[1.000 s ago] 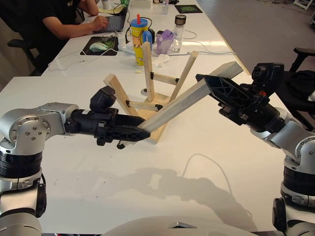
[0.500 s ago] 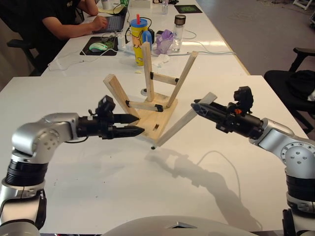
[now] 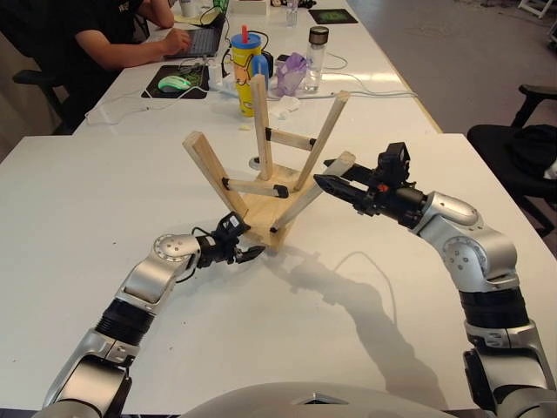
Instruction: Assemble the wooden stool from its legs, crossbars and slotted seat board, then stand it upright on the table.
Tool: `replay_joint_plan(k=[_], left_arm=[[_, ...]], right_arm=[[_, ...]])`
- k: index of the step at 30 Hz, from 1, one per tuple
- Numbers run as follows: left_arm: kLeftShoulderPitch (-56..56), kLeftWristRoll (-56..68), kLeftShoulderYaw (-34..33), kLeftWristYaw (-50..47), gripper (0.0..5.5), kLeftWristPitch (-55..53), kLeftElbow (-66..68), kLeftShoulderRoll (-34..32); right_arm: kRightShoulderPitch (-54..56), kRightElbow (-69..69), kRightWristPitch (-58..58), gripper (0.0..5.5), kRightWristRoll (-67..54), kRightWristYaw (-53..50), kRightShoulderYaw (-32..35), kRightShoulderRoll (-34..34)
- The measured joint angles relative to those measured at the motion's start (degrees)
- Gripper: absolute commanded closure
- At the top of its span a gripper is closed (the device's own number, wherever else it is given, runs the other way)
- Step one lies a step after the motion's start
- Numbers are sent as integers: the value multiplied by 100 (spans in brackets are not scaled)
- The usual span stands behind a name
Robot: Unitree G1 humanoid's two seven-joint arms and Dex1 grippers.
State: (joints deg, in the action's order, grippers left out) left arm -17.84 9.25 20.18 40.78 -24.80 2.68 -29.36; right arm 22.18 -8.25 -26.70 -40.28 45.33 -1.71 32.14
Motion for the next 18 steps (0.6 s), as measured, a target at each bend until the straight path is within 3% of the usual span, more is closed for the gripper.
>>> replay_joint_plan(k=[8, 18], left_arm=[[2, -259, 96, 23, 201, 22, 34, 41], [44, -447, 88, -88, 201, -14, 110, 200]], right_arm=[[521, -464, -452, 346, 628, 101, -612, 301], [855, -448, -780, 346, 999, -332, -1115, 44]])
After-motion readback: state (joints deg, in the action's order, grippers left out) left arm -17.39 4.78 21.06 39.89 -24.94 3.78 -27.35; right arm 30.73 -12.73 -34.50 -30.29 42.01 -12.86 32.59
